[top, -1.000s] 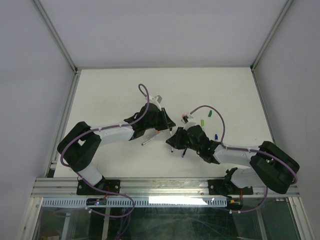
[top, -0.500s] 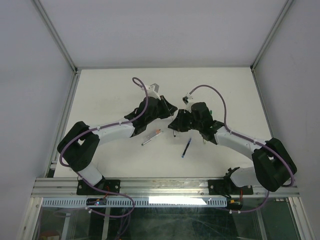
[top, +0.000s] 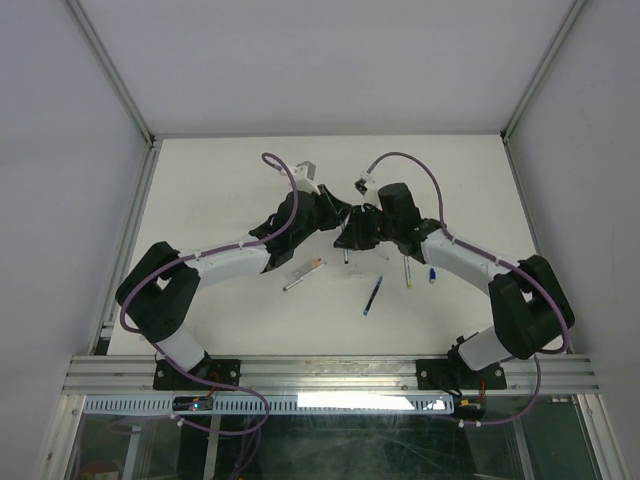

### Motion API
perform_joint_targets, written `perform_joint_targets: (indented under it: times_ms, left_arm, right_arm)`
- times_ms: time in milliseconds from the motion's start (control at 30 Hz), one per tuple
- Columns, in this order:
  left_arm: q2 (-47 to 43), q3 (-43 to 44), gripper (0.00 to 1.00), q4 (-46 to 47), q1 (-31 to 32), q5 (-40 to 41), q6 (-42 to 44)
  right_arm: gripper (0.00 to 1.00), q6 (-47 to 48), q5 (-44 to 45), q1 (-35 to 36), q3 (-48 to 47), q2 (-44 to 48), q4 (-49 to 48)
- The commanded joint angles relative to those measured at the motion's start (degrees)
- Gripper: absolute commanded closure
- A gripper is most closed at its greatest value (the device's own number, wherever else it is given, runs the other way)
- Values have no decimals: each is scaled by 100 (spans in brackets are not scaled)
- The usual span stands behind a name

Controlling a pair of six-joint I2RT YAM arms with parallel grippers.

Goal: Insert the pens into the pen caps
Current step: Press the pen cap onto the pen.

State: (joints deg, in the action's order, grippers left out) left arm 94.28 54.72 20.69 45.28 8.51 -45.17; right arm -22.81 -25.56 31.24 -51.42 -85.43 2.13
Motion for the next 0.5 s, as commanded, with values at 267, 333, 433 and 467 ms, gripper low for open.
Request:
perform_joint_targets:
  times_ms: [267,333,433,467]
  left_arm:
    - [-292,-619,100,-1282,487,-2293,-395]
    - [-265,-608,100,-1247,468,-2335,-397]
    - [-149,-594,100,-1142,456,-2479,-401]
    - [-107,-592,100,-1106,458,-2518,-418]
  right_arm:
    - [100,11,1569,-660,430,1128,-2086]
    - [100,11,1569,-640,624,1281,-2001]
    - [100,11,1569,-616,813,1299,-1947]
    - [100,11,1569,-617,888,1234,-1988]
